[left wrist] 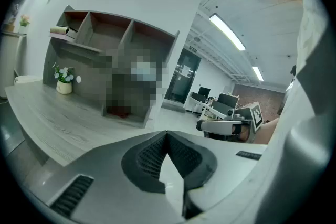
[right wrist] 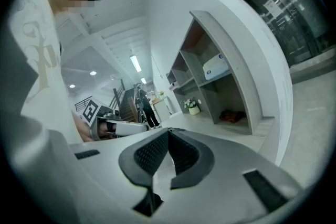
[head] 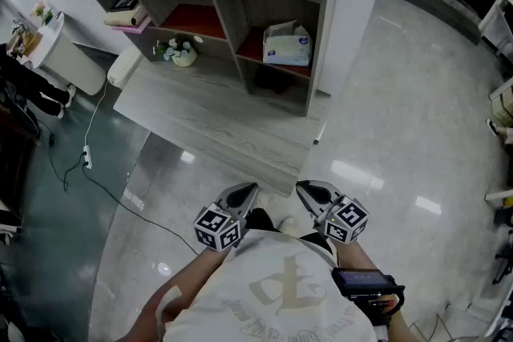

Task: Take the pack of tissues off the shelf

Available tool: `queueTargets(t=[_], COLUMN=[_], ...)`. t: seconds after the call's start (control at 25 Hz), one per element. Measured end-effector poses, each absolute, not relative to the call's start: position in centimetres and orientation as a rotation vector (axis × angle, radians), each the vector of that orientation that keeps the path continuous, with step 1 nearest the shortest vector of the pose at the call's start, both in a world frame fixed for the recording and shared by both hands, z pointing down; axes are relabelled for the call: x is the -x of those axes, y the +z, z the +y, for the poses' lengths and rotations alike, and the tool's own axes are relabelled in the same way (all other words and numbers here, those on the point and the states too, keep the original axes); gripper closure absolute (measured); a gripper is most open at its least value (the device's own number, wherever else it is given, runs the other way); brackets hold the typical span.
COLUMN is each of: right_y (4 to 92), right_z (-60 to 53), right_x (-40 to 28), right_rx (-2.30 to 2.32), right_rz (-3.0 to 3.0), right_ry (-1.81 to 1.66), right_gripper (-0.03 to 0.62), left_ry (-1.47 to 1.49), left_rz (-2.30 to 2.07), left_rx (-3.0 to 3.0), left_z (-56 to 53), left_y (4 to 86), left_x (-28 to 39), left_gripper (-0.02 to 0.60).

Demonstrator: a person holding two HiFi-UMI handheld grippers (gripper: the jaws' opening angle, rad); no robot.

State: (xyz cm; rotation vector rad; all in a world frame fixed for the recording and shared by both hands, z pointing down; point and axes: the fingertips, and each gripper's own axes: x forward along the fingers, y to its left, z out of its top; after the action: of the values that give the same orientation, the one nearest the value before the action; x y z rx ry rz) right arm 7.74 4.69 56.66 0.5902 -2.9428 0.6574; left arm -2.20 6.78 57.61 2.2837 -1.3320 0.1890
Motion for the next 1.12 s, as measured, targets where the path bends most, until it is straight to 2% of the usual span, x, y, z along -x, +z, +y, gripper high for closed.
queueTargets(t=[1.12], right_y=[55.8], right_z=[5.5], right_x=[-10.7], right_rx=[-0.695], right_rz=[-2.962], right_ry=[0.669], right_gripper=[0.589], left_ry=[0.197], left_rz=[-1.34], left_rx=[-2.295], left_z=[7.0], left_y=[56.6], left_x=[0.2], left_gripper=[0.575])
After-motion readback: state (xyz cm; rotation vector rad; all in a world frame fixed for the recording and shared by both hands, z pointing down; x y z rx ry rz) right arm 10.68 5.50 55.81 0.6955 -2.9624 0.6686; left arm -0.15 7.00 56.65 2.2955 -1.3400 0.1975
